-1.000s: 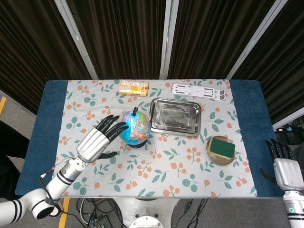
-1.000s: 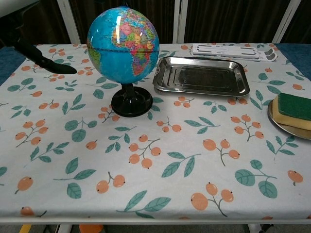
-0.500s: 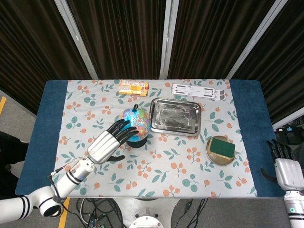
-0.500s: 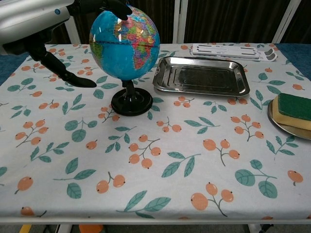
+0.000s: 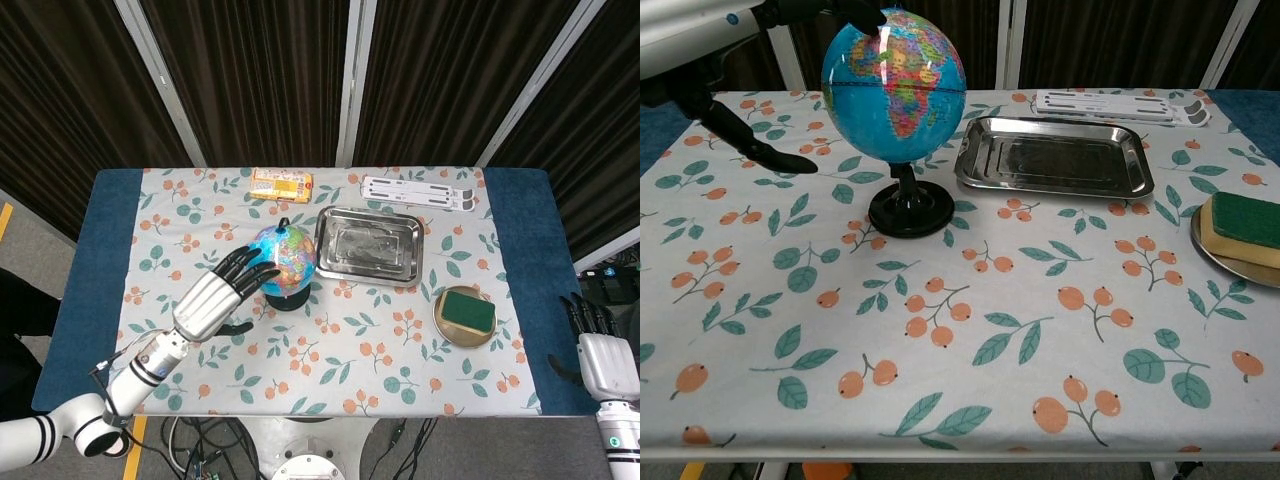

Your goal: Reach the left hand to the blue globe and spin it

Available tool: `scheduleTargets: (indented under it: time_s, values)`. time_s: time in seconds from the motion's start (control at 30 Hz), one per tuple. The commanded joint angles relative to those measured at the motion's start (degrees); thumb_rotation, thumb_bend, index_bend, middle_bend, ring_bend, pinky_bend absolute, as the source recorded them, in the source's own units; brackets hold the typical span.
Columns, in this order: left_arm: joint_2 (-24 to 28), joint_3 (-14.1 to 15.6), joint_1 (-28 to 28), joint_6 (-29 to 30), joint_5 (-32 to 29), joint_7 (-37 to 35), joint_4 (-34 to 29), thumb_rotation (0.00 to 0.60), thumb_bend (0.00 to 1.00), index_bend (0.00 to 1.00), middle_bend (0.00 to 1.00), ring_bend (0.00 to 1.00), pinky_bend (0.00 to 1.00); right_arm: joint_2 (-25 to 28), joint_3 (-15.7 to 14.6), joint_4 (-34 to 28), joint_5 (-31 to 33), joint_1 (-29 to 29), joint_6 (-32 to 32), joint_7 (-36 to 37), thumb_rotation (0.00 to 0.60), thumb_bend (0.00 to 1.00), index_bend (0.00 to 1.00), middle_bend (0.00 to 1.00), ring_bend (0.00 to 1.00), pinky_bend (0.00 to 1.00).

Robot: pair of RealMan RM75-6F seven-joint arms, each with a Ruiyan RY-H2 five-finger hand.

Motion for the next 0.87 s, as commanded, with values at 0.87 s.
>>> scheduleTargets:
  time_s: [0.87]
  values:
    - [11.15,7.21,20.18,12.82,-10.28,2.40,2.51,0.600,0.03,0.14,0.12,0.00,0.09,0.16,-0.21,-3.06,-1.72,0.31,1.18,-3.09,0.600,0.18,0.00,0.00,0.00,0.00]
